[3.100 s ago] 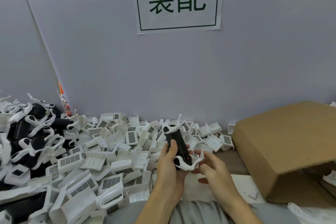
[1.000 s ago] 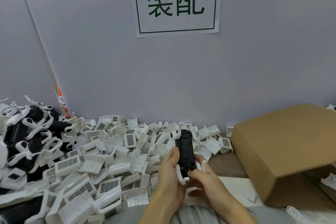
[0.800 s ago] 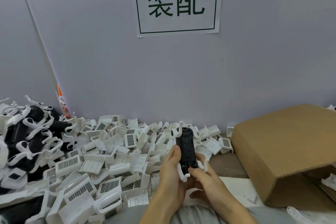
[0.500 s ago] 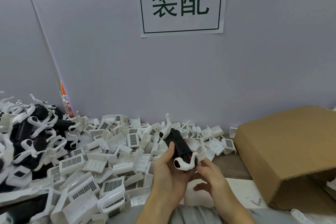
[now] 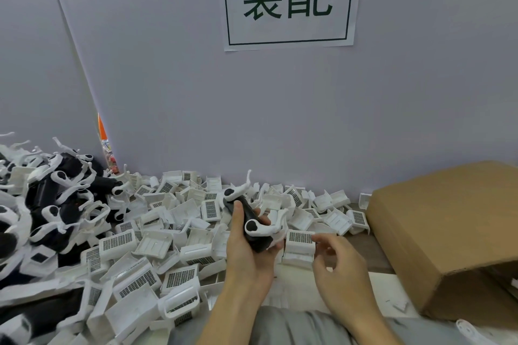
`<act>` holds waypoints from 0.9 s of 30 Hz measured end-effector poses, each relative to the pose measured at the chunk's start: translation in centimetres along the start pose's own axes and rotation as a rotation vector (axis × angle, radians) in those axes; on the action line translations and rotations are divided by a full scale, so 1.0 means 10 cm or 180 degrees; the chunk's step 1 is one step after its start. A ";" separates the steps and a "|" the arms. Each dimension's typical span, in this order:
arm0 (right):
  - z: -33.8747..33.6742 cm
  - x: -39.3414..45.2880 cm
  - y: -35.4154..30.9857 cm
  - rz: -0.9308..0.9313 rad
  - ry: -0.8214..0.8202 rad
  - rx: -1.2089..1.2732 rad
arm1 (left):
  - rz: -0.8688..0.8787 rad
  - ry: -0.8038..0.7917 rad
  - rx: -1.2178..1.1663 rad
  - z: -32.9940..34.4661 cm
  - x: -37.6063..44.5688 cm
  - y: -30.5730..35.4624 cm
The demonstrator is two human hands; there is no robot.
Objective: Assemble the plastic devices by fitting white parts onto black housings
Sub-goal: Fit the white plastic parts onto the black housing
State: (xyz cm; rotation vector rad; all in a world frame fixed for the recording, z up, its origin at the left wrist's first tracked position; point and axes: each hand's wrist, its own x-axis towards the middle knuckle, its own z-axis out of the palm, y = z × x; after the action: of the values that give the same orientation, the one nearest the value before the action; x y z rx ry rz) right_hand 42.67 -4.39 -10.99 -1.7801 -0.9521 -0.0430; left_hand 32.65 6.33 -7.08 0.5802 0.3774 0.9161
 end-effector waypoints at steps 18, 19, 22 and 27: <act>-0.03 -0.06 -0.03 0.0255 -0.0728 -0.1461 | -0.0300 -0.0064 0.0159 -0.03 0.02 -0.09; -0.03 -0.06 -0.02 0.0251 -0.0656 -0.1368 | -0.0300 -0.0057 0.0157 -0.03 0.03 -0.10; -0.02 -0.04 0.02 0.0236 -0.0514 -0.0978 | -0.0296 -0.0048 0.0141 -0.04 0.04 -0.11; 0.03 -0.01 0.08 0.0362 -0.0971 -0.0890 | -0.0269 -0.0070 0.0150 -0.05 0.05 -0.12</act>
State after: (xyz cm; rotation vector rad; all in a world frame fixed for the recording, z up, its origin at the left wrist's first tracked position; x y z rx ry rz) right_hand 42.95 -4.28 -11.75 -2.1383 -1.0998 0.1805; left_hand 33.41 6.29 -8.18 0.6127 0.4017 0.8210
